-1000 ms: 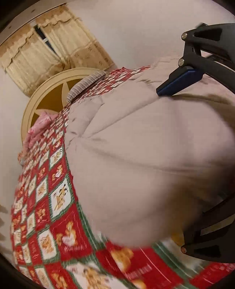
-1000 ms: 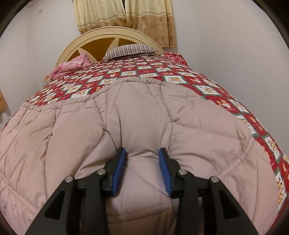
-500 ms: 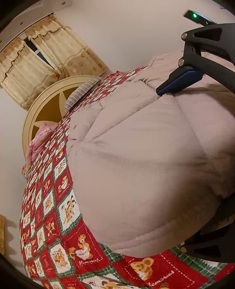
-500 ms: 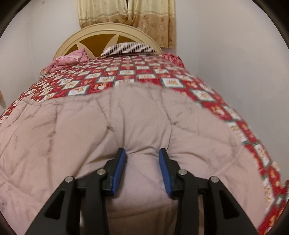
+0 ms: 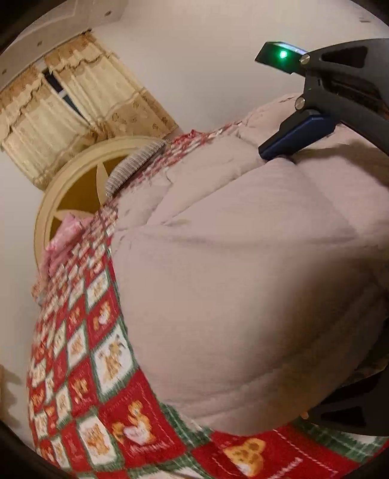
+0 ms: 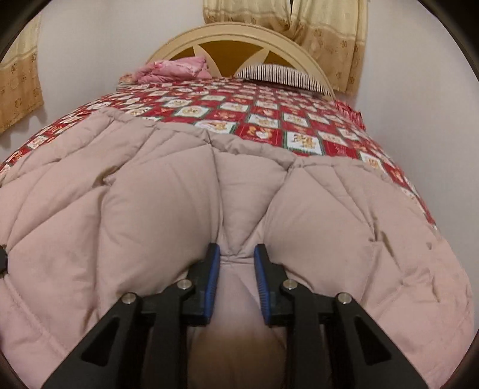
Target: Fold large clothes
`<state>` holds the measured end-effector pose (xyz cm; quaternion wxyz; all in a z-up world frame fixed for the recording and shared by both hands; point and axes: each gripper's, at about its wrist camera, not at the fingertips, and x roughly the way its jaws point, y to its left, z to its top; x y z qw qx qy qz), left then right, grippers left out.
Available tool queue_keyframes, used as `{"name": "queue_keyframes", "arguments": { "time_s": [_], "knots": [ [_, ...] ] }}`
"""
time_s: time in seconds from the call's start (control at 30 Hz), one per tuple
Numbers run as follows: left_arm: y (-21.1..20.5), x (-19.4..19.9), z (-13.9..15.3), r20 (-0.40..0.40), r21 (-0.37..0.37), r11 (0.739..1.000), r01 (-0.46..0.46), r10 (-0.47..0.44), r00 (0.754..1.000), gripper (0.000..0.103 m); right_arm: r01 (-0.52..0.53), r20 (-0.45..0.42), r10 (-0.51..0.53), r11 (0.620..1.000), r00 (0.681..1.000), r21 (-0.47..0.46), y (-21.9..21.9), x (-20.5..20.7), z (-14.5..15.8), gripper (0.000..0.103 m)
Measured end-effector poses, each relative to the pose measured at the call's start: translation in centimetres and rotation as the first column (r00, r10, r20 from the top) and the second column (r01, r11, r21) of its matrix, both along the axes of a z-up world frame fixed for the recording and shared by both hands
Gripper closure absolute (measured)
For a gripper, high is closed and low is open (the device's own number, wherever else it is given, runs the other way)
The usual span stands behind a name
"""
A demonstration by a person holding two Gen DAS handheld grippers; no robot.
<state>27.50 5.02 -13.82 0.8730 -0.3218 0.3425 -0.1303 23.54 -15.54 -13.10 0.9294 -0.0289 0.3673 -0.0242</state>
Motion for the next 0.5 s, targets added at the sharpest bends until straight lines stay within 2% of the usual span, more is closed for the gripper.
{"name": "queue_keyframes", "arguments": {
  "time_s": [0.03, 0.1, 0.17, 0.27, 0.37, 0.4, 0.43, 0.5],
  "knots": [
    [0.0, 0.1, 0.0, 0.012, -0.006, 1.0, 0.008, -0.008, 1.0, 0.003, -0.004, -0.01, 0.004, 1.0, 1.0, 0.015, -0.1, 0.2, -0.1, 0.075],
    [-0.1, 0.4, 0.1, 0.023, -0.014, 1.0, 0.026, -0.026, 0.999, 0.012, -0.004, -0.018, 0.005, 0.999, 1.0, 0.043, -0.5, 0.3, -0.2, 0.076],
    [-0.1, 0.7, 0.3, 0.052, -0.026, 0.997, 0.07, -0.068, 0.996, 0.04, 0.0, -0.026, 0.001, 0.999, 1.0, 0.043, -0.6, 0.4, -0.2, 0.076],
    [0.2, 1.0, 1.2, 0.098, -0.041, 0.986, 0.161, -0.156, 0.983, 0.063, 0.019, -0.057, -0.016, 0.999, 0.998, 0.042, -0.2, 0.6, -0.2, 0.075],
    [1.3, 0.8, 2.8, 0.138, -0.074, 0.974, 0.215, -0.203, 0.969, 0.07, 0.046, -0.1, -0.035, 0.993, 0.994, 0.111, 0.0, -0.1, 0.3, 0.076],
    [1.7, 0.7, 3.2, 0.146, -0.075, 0.972, 0.224, -0.212, 0.966, 0.07, 0.051, -0.107, -0.034, 0.986, 0.994, 0.16, 0.3, -0.4, 0.5, 0.077],
    [2.1, 0.4, 4.1, 0.158, -0.068, 0.968, 0.24, -0.227, 0.961, 0.07, 0.05, -0.111, -0.025, 0.973, 0.994, 0.227, 1.0, -1.0, 0.6, 0.078],
    [3.1, -0.5, 6.4, 0.207, -0.025, 0.964, 0.265, -0.254, 0.945, 0.07, 0.037, -0.112, -0.003, 0.952, 0.994, 0.302, 2.1, -1.7, 0.7, 0.079]
  ]
}}
